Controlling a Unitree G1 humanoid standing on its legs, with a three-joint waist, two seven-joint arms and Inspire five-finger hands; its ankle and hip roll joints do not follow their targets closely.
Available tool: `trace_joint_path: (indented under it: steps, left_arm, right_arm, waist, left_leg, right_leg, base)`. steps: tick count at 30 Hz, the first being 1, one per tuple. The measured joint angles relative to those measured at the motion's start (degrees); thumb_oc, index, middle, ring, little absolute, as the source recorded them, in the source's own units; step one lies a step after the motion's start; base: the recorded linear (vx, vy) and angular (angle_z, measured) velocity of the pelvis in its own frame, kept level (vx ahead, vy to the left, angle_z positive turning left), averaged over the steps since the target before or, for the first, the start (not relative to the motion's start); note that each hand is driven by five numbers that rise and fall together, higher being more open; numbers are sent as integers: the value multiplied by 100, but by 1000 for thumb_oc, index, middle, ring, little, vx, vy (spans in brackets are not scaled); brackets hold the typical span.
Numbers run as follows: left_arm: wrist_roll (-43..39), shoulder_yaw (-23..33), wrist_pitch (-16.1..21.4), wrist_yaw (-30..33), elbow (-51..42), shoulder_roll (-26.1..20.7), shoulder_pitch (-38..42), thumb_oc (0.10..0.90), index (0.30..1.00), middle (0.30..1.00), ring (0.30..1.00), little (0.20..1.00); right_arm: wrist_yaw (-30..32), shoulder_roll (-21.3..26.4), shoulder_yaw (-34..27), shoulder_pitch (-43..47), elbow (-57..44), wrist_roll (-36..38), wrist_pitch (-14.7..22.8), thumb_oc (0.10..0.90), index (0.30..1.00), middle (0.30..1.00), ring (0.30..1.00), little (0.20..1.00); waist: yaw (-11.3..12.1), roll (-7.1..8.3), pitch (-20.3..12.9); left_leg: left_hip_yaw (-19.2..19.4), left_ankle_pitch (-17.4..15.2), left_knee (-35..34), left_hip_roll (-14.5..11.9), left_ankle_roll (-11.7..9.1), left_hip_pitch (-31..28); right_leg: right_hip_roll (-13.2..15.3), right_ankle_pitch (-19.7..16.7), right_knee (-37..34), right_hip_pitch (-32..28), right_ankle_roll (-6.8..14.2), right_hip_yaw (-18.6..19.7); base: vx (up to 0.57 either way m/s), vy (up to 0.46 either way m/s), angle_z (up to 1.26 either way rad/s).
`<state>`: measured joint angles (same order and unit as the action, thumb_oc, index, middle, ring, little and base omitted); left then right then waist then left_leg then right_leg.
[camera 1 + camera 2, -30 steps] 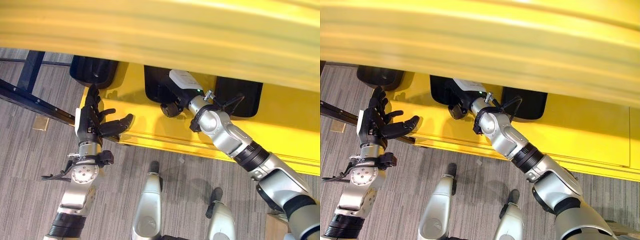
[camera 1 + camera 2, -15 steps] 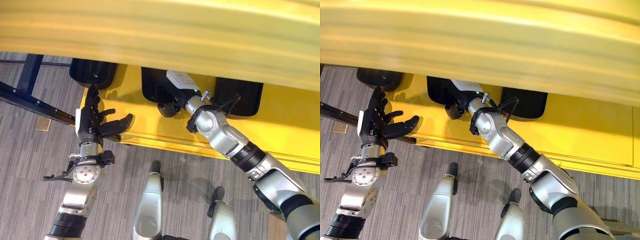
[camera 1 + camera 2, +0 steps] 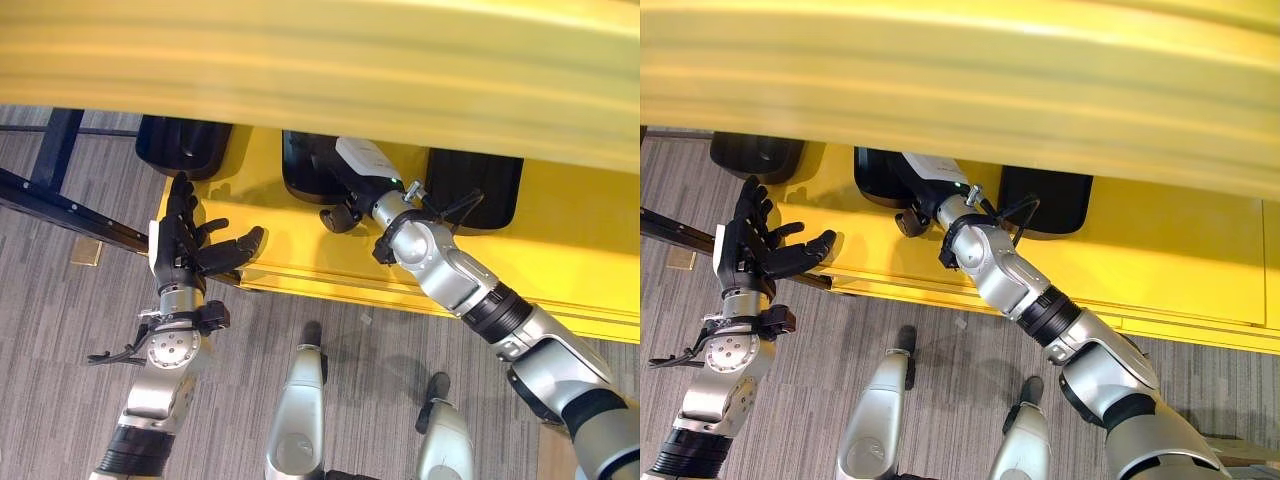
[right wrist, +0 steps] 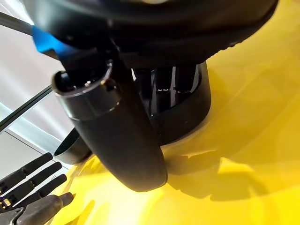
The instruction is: Move parts from the plastic box to the shelf.
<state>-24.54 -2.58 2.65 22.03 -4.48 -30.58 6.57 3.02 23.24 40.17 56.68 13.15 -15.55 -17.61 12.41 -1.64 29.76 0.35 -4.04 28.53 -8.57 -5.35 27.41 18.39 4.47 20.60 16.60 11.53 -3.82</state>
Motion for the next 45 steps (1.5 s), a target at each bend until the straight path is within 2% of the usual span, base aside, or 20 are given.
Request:
trace_joint_path:
  steps: [11, 22, 24, 34, 37, 41, 45]
  left_arm:
    - [-4, 3, -10, 8, 3, 34, -43, 900, 1000, 1000, 1000, 1000]
    - [-17, -68, -16, 5, 4, 66, -92, 900, 1000, 1000, 1000, 1000]
    - [-16, -60, -15, 14, -3, 67, -98, 900, 1000, 1000, 1000, 1000]
    - [2, -47, -9, 28, 23, 222, -112, 900, 1000, 1000, 1000, 1000]
    - [2, -40, -7, 51, 24, 236, -122, 900, 1000, 1000, 1000, 1000]
    - [3, -61, -12, 109, 23, 264, -135, 900, 1000, 1000, 1000, 1000]
    - [2, -67, -12, 109, 24, 265, -139, 900, 1000, 1000, 1000, 1000]
  right_arm:
    - [-280, 79, -23, -2, -209, -13, -120, 900, 1000, 1000, 1000, 1000]
    - [-503, 316, 40, -33, -458, 0, -108, 900, 1000, 1000, 1000, 1000]
    - [-590, 428, 179, -45, -827, 0, -145, 900, 1000, 1000, 1000, 1000]
    - [-599, 452, 190, -51, -1471, 5, -78, 900, 1000, 1000, 1000, 1000]
    - [-550, 467, 180, -52, -1542, 5, 136, 900, 1000, 1000, 1000, 1000]
    - [-544, 460, 173, -68, -1862, 7, 147, 900, 1000, 1000, 1000, 1000]
    - [-543, 424, 120, -78, -2033, 3, 161, 900, 1000, 1000, 1000, 1000]
  waist:
    - [-85, -27, 0]
    - [-142, -162, 14]
    - [-133, -173, 19]
    - [-134, -188, 23]
    - [-135, -194, 22]
    - [-157, -267, 36]
    - [-155, -277, 37]
  left_leg:
    - [2, 27, 18, 76, 26, -1]
    - [7, 43, -9, 75, 43, -30]
    - [14, 43, -17, 82, 45, -32]
    - [97, 52, -62, 94, 44, -69]
    - [95, 49, -84, 96, 36, -70]
    - [92, 61, -78, 110, 55, -70]
    - [92, 75, -60, 120, 67, -75]
  right_leg:
    - [88, 74, 270, 85, 60, 6]
    - [92, 96, 295, 106, 40, 31]
    - [92, 102, 293, 109, 50, 48]
    - [112, 142, 414, 224, 45, 174]
    - [112, 148, 454, 277, 45, 188]
    - [112, 146, 447, 281, 45, 206]
    - [114, 137, 451, 277, 56, 215]
  base:
    - [17, 9, 2]
    - [0, 0, 0]
    - [0, 0, 0]
    - [-1, 12, -3]
    - [2, 25, -4]
    - [1, 6, -1]
    - [-5, 24, 0]
